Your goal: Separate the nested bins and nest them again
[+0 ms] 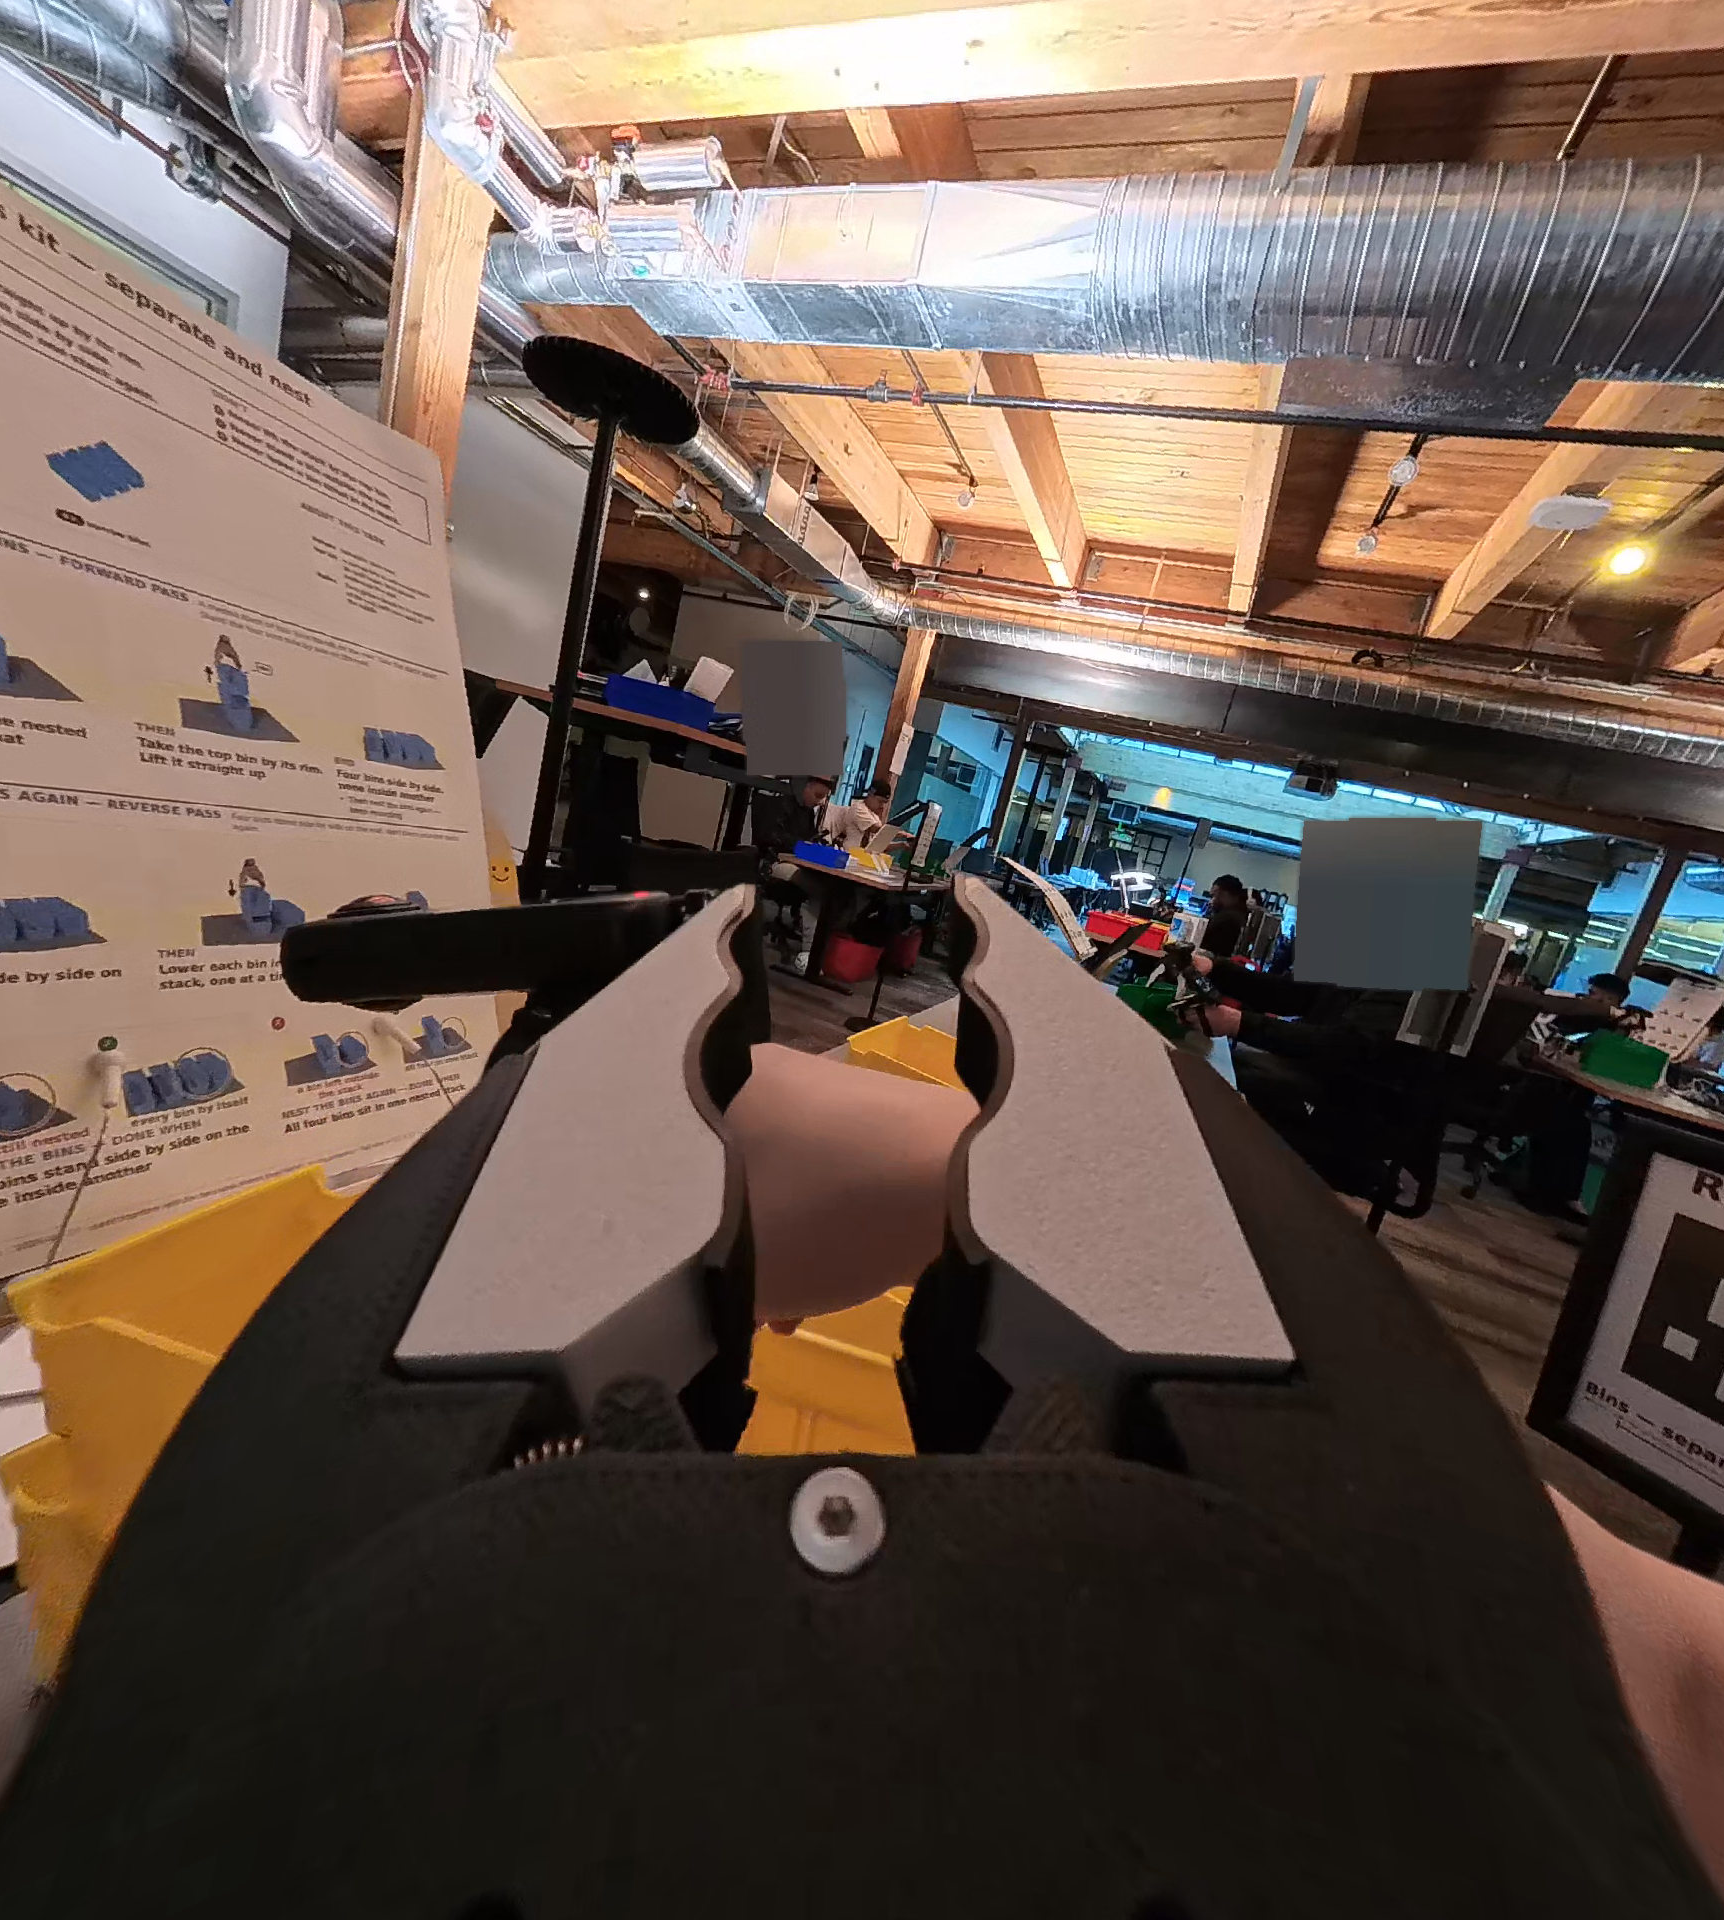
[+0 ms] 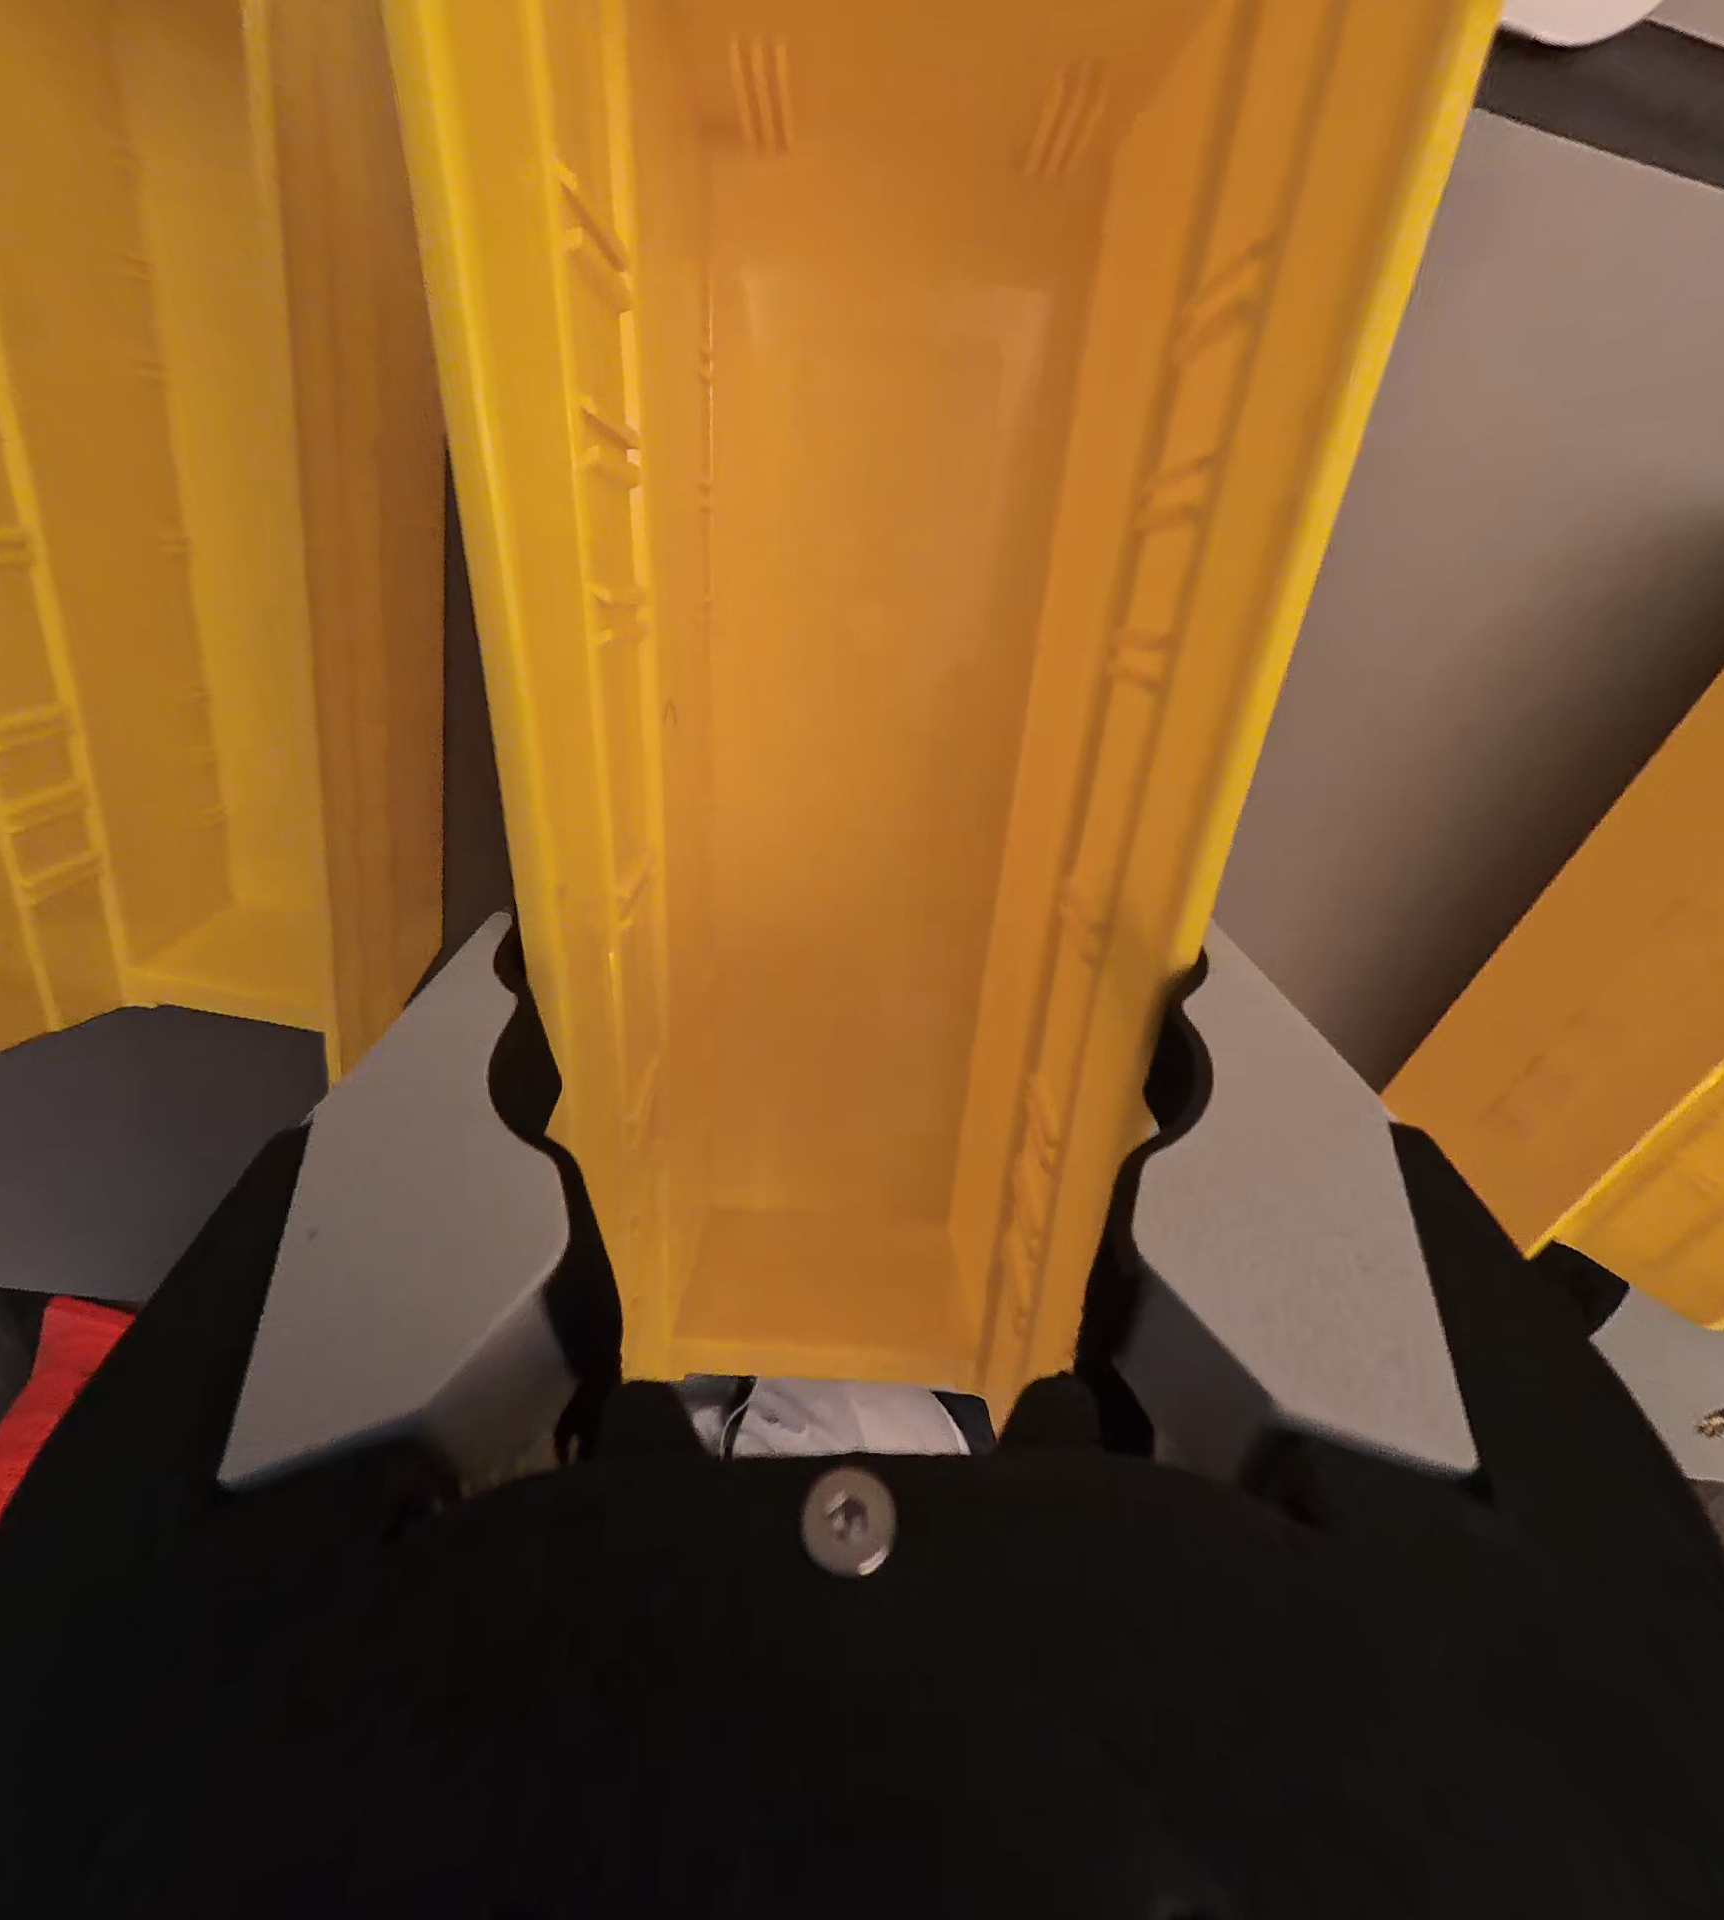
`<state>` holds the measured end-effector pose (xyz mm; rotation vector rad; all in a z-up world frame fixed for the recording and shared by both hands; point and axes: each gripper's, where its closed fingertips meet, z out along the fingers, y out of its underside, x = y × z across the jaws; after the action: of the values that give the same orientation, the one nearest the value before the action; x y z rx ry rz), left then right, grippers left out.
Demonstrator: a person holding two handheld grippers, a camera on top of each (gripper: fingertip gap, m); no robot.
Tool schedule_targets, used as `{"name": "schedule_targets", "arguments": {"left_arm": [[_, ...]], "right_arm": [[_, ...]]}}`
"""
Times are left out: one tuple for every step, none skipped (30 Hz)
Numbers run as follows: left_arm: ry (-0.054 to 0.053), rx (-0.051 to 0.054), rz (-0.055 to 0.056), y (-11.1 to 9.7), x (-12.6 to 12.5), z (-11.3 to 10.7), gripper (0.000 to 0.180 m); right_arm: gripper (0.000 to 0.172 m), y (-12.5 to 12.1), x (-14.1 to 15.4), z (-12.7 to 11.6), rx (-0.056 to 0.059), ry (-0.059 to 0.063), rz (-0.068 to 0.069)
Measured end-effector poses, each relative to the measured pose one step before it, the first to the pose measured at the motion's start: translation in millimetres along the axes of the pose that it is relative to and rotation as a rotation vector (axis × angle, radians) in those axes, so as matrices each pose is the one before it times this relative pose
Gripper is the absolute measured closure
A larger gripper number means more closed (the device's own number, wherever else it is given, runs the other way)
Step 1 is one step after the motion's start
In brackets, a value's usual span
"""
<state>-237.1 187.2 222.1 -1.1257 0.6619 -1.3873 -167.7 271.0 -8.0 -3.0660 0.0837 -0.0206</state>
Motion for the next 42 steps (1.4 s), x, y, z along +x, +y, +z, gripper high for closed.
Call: {"name": "schedule_targets", "arguments": {"left_arm": [[0.0015,0.0016,-0.0021,-0.38,-0.63,-0.67,0.147],[0.0026,0.0004,-0.0035,-0.13,-0.35,-0.57,0.147],[0.0039,-0.0004,-0.004,0.04,0.03,-0.35,0.147],[0.005,-0.0006,-0.0026,-0.16,0.63,-0.45,0.147],[0.0039,0.0008,-0.0004,-0.41,0.72,-0.49,0.147],[0.002,0.0025,0.0019,-0.75,0.64,-0.81,0.147],[0.0004,0.0026,0.0016,-0.77,0.43,-0.8,0.147],[0.0011,0.0026,0.0,-0.9,0.33,-0.92,0.147],[0.0021,0.0048,-0.0011,-1.16,0.28,-0.98,0.147],[0.0011,0.0056,-0.0023,-1.16,-0.1,-0.94,0.147],[0.0003,0.0043,-0.0029,-0.8,-0.36,-0.76,0.147],[0.001,0.0018,-0.0025,-0.4,-0.42,-0.5,0.147],[0.0013,-0.001,-0.0017,0.04,-0.27,-0.4,0.147],[0.0001,-0.0017,-0.0014,0.26,-0.34,-0.3,0.147],[0.0003,0.0002,-0.0006,-0.2,-0.19,-0.43,0.147],[0.0002,0.0027,-0.0005,-0.61,-0.13,-0.46,0.147],[0.0,0.0032,-0.0006,-0.6,-0.17,-0.46,0.147],[0.0002,0.002,-0.0005,-0.44,-0.11,-0.32,0.147],[0.0003,0.0006,-0.0002,-0.17,0.04,-0.14,0.147],[0.0002,-0.0002,-0.0002,0.02,0.04,-0.01,0.147],[0.0002,0.0003,-0.0002,0.01,0.06,0.11,0.147],[0.0009,-0.0007,-0.0004,0.23,0.18,0.22,0.147],[0.0011,-0.0017,0.0,0.35,0.32,0.26,0.147],[0.0005,-0.0018,0.0008,0.32,0.21,0.38,0.147],[-0.0002,-0.0006,0.0007,0.17,0.17,0.22,0.147],[0.0001,0.0001,0.0,0.09,0.13,0.17,0.147],[0.0006,0.0003,-0.0003,0.0,0.12,0.11,0.147],[0.0001,-0.0003,-0.0004,0.11,-0.03,0.18,0.147],[-0.0006,-0.0004,-0.0004,0.17,-0.17,0.04,0.147],[-0.0005,0.0003,-0.0004,-0.02,-0.13,0.13,0.147],[-0.0002,0.0,-0.0001,0.07,-0.09,0.2,0.147],[-0.0004,-0.0008,-0.0006,0.22,-0.08,0.23,0.147],[0.0007,0.0001,-0.0003,0.11,0.33,0.15,0.147],[0.0016,-0.0002,0.0005,0.08,0.56,0.37,0.147],[0.0009,-0.0011,0.0014,0.14,0.52,0.33,0.147],[-0.0002,-0.0007,0.001,0.16,0.27,0.33,0.147],[0.0002,-0.0005,0.0003,0.24,0.27,0.41,0.147],[0.0009,-0.0019,0.0001,0.41,0.29,0.34,0.147],[0.0002,-0.0018,-0.0005,0.4,0.0,0.25,0.147],[0.0001,-0.0001,-0.0011,0.08,0.02,0.19,0.147],[0.0006,0.0005,-0.0011,0.04,0.05,0.1,0.147],[0.0003,-0.0006,-0.0004,0.14,0.17,0.03,0.147]], "right_arm": [[0.053,-0.13,-1.88,1.45,-0.0008,-0.0061,0.0026],[0.053,0.28,-1.67,1.44,-0.0023,-0.0049,0.0038],[0.053,0.36,-1.03,1.08,-0.0016,-0.0008,0.0017],[0.053,-0.84,-0.66,0.46,0.005,0.0016,0.0011],[0.053,-1.12,-0.24,0.22,0.0075,0.0045,0.0008],[0.053,-1.04,-0.33,0.37,0.0049,0.0039,0.0008],[0.053,-0.85,-0.61,0.85,0.003,-0.0002,0.0021],[0.053,0.21,-0.72,1.33,-0.0028,-0.0034,0.0044],[0.053,-0.43,-0.89,1.48,-0.001,-0.0056,0.0022],[0.053,-1.53,-0.46,1.75,0.0037,-0.0055,0.0029],[0.053,-1.09,-0.3,2.21,0.0002,-0.005,0.0045],[0.053,-0.93,0.16,2.51,-0.0014,-0.0016,0.0034],[0.053,-1.87,0.69,2.28,0.0055,0.0001,0.0008],[0.053,-2.07,0.64,2.16,0.0083,-0.0003,-0.0007],[0.053,-1.62,0.4,2.26,0.0073,-0.0035,0.001],[0.053,-1.21,0.54,2.05,0.0062,-0.0049,0.0025],[0.053,-0.86,0.75,2.09,0.0059,-0.0044,0.0037],[0.053,-0.42,0.89,1.96,0.0028,-0.0045,0.003],[0.054,-1.2,0.57,1.51,0.0098,-0.0058,0.0023],[0.054,-1.43,0.42,1.53,0.0116,-0.0052,0.0012],[0.054,-0.58,0.33,2.04,0.0059,-0.0053,0.0014],[0.054,0.18,0.57,2.51,0.0014,-0.0036,0.0007],[0.054,-0.3,0.18,2.86,0.0025,-0.0041,-0.0007],[0.054,0.09,0.2,3.37,0.0003,-0.0058,0.002],[0.054,0.79,0.7,3.86,-0.0044,-0.0016,0.0013],[0.053,0.16,1.01,3.57,0.0001,0.0017,0.0018],[0.054,-1.44,0.81,1.72,0.0126,0.0043,-0.0004],[0.053,-1.52,0.24,1.54,0.0129,0.0006,0.0015],[0.055,-1.61,0.1,0.1,0.0157,0.0032,-0.0034],[0.055,-0.71,-0.13,0.04,0.0116,0.0024,-0.0011],[0.055,-0.59,-0.21,-0.06,0.0096,0.0023,-0.0046],[0.056,-0.64,0.23,-0.44,0.011,0.0025,-0.0033],[0.056,-2.09,0.3,-1.3,0.0218,0.0004,-0.0003],[0.057,-2.53,0.05,-2.07,0.0254,-0.0027,0.0027],[0.058,-0.93,-0.24,-1.64,0.0176,-0.0053,0.0014],[0.058,-1.38,-0.08,-1.01,0.0181,-0.0043,-0.0009],[0.058,-1.66,0.3,-0.19,0.0182,-0.0003,-0.0043],[0.057,-0.86,0.41,0.96,0.0122,-0.0005,-0.0013],[0.058,-0.41,0.12,1.56,0.0099,-0.0039,0.0037],[0.057,0.08,0.66,1.9,0.0085,0.0,0.0001],[0.057,-0.35,0.48,1.58,0.0113,0.0007,-0.0006],[0.057,0.45,0.09,1.35,0.0088,-0.0007,-0.0013]]}}
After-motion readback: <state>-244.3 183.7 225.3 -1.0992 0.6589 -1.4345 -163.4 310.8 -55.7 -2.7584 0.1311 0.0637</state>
